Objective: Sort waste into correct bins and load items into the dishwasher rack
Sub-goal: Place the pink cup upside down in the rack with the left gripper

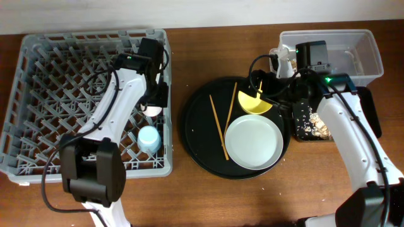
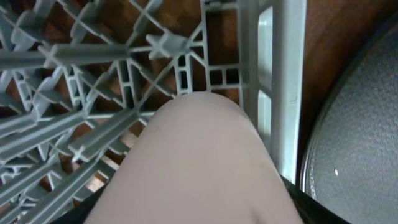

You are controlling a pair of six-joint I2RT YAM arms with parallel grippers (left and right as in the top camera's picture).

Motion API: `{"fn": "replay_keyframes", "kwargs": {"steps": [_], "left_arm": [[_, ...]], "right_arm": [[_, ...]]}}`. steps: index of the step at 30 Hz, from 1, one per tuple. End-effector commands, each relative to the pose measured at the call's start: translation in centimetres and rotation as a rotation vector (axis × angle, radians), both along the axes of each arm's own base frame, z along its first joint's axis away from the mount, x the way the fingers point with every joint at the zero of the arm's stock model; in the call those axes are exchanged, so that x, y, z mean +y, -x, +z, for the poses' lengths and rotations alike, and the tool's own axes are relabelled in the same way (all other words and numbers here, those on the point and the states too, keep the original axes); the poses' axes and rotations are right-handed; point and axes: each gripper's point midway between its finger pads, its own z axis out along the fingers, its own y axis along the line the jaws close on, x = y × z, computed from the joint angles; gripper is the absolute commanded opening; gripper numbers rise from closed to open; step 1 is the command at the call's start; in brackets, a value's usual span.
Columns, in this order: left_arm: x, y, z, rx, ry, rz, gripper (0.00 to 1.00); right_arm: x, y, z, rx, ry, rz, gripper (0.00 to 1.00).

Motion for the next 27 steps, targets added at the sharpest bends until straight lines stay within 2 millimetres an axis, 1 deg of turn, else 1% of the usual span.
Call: {"fn": "replay_keyframes", "kwargs": {"steps": [1,3,8,9,11,15,18,19,20,21,27], "left_arm": [[-0.2,-0.7,-1.6,0.012,0.003,0.014,0.56],[-0.3,-1.0,-1.6,-0.001,0.009,0.029,0.57],[-0.8,-2.7,1.1,-0.07,0.032,0.034,0.56],[-0.9,-2.9,1.4,-0.077,0.034,0.034,0.57],[-0.8,-2.7,1.3,-0.069,0.032,0.034,0.57],[-0.5,-1.6,0.8,-0.02,0.014,0.035,0.56],[-0.4,-1.5,0.7,-0.011,0.012,0.035,0.57],[-0.4,-1.5,0.5,-0.007,0.007,0.036,0.64],[-0.3,-1.5,0.3,-0.002,0.001,0.036,0.83],[-0.3,-1.5,0.1,0.003,0.0,0.036,0.99],[-0.4,-1.7,0.3,-0.009,0.004,0.036,0.99]], "right_arm": [[0.0,0.0,0.0,-0.008,0.017,0.007,0.98],[-0.1,0.1,-0.2,-0.007,0.025,0.008,0.98],[-0.1,0.2,-0.2,-0.013,0.031,0.019,0.98],[-0.1,0.2,-0.2,-0.012,0.032,0.019,0.98],[-0.1,0.2,-0.2,-0.012,0.032,0.019,0.98],[-0.1,0.2,-0.2,-0.012,0.032,0.02,0.98],[-0.1,0.3,-0.3,-0.005,0.032,0.02,0.98],[-0.1,0.3,-0.3,-0.005,0.032,0.02,0.99],[-0.1,0.3,-0.3,-0.005,0.032,0.02,0.98],[-0.1,0.3,-0.3,-0.005,0.032,0.02,0.98],[-0.1,0.3,-0.3,-0.005,0.032,0.02,0.98]]}}
